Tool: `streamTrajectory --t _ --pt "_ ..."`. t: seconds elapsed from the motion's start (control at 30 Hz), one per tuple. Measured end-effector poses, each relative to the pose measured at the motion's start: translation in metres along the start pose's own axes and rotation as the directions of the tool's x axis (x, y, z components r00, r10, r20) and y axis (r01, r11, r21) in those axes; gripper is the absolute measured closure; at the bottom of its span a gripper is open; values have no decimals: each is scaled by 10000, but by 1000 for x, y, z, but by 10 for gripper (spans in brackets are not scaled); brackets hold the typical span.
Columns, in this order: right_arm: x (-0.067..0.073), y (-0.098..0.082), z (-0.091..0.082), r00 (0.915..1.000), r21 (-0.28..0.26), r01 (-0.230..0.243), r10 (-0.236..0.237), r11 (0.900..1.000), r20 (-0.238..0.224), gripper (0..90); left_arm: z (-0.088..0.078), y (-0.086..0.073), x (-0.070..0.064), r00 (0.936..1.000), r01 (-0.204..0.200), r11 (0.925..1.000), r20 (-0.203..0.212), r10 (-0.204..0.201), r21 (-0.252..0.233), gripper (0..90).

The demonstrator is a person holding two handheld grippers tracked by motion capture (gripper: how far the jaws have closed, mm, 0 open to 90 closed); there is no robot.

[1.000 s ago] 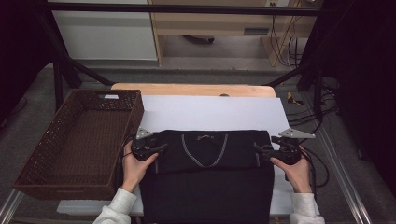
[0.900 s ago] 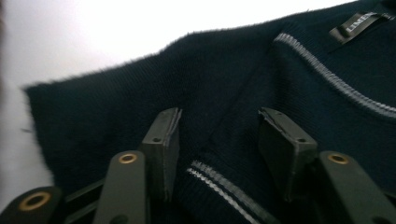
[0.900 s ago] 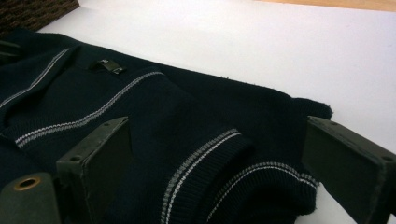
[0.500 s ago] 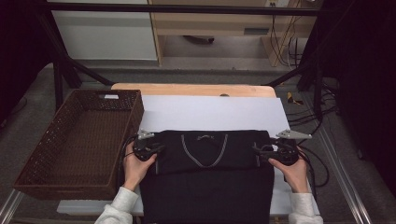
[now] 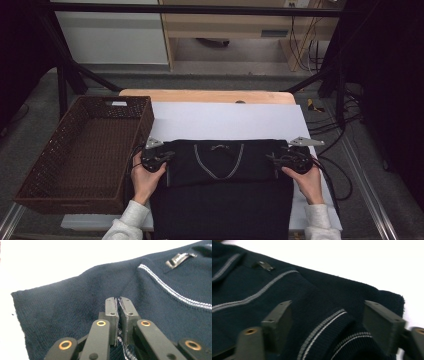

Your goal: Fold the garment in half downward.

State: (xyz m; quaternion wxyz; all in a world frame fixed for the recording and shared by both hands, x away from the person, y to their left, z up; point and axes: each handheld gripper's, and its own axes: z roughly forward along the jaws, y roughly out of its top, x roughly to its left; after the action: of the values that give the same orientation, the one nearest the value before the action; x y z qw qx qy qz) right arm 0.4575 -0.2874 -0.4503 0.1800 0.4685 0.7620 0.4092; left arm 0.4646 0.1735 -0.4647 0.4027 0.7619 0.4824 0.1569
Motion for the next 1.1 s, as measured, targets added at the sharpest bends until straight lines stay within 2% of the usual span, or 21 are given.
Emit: streamTrajectory --t 0.07,0.17,0.3,0.37,0.43,0.6,0.67,0.77,0.8,0.87,0.97,1.03,1.1 --pt "-1 1 5 9999 84 10 -11 10000 129 334 -1 0 -1 10000 40 10000 62 -39 -47 855" --pt "-4 4 13 9996 260 -87 79 9996 274 354 -3 1 -2 9999 6 10000 148 -5 -88 856" --pt "-11 9 22 9977 470 -139 108 9988 663 423 -1 -1 -1 9999 -23 10000 120 22 88 856" --pt "-15 10 25 9978 525 -210 176 9984 641 444 1 -4 0 9999 -55 9999 159 53 136 856" --pt "-17 9 29 9975 836 -188 130 9963 695 446 2 -6 0 9997 -70 9999 214 67 124 856" --pt "-17 4 35 9991 1428 -196 140 9896 398 457 3 -6 0 9996 -121 9999 252 118 117 855" --pt "-16 3 35 9995 1574 -190 150 9873 271 507 2 -6 0 9996 -104 9999 267 101 97 855" --pt "-15 4 33 9994 1644 -317 291 9859 180 641 -1 -4 -2 9995 -64 10000 302 63 16 856" --pt "-15 5 31 9995 1606 -283 258 9866 176 729 -2 -4 -2 9995 -61 10000 314 62 -30 855" --pt "-15 6 25 9992 1415 -387 364 9892 193 784 -5 -2 -3 9993 -54 9999 364 58 -112 855" --pt "-15 7 17 9993 1063 -329 307 9938 222 795 -8 -1 -5 9993 -95 9997 352 103 -219 855" --pt "-15 7 15 9996 1015 -254 237 9945 182 783 -6 -1 -4 9997 -96 9998 229 100 -187 854" --pt "-15 7 17 9997 1077 -124 100 9941 231 715 -4 -2 -2 9998 -72 10000 163 73 -40 850"
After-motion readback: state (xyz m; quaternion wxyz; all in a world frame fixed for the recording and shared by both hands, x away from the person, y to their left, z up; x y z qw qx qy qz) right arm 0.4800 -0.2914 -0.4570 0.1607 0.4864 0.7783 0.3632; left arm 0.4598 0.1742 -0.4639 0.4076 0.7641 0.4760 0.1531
